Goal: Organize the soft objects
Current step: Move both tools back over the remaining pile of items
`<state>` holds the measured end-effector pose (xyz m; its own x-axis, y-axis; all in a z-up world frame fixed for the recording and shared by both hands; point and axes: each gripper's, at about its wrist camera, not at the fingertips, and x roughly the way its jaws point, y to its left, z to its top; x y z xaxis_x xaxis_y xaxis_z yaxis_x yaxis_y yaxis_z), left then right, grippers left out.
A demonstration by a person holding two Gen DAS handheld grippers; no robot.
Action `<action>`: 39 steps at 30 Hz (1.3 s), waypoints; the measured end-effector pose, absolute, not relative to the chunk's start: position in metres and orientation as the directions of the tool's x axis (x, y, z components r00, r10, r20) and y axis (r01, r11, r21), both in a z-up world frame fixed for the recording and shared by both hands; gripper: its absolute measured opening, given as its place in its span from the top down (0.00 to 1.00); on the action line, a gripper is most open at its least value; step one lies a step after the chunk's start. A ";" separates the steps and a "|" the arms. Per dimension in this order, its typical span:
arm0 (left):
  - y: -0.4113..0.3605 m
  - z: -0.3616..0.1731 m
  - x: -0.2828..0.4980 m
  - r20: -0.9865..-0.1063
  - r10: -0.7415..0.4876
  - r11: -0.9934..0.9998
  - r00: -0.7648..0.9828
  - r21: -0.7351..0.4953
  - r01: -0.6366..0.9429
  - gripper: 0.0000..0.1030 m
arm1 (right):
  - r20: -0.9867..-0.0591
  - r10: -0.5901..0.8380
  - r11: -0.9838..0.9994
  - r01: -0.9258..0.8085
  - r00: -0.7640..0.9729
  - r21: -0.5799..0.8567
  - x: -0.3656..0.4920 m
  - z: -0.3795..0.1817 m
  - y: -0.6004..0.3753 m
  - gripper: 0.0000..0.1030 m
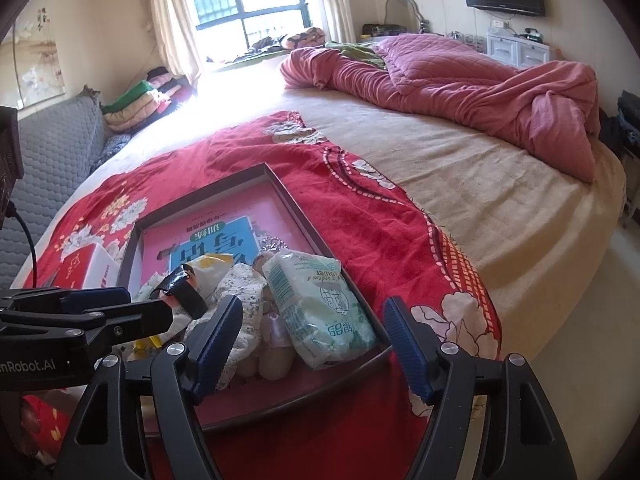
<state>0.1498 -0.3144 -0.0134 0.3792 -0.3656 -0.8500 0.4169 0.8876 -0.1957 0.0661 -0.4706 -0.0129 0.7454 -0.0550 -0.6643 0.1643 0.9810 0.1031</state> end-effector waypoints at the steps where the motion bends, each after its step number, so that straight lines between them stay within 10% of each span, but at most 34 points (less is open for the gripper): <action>1: -0.313 -0.011 0.148 -0.847 -0.368 0.887 0.382 -0.197 0.417 0.37 | -0.662 -0.059 0.982 0.164 0.747 0.097 0.066 -0.011 -0.469 0.28; 39: -0.214 0.052 0.099 -0.782 -0.320 0.933 0.535 -0.160 0.323 0.22 | -0.557 -0.094 0.994 0.109 0.825 -0.007 0.038 0.056 -0.404 0.27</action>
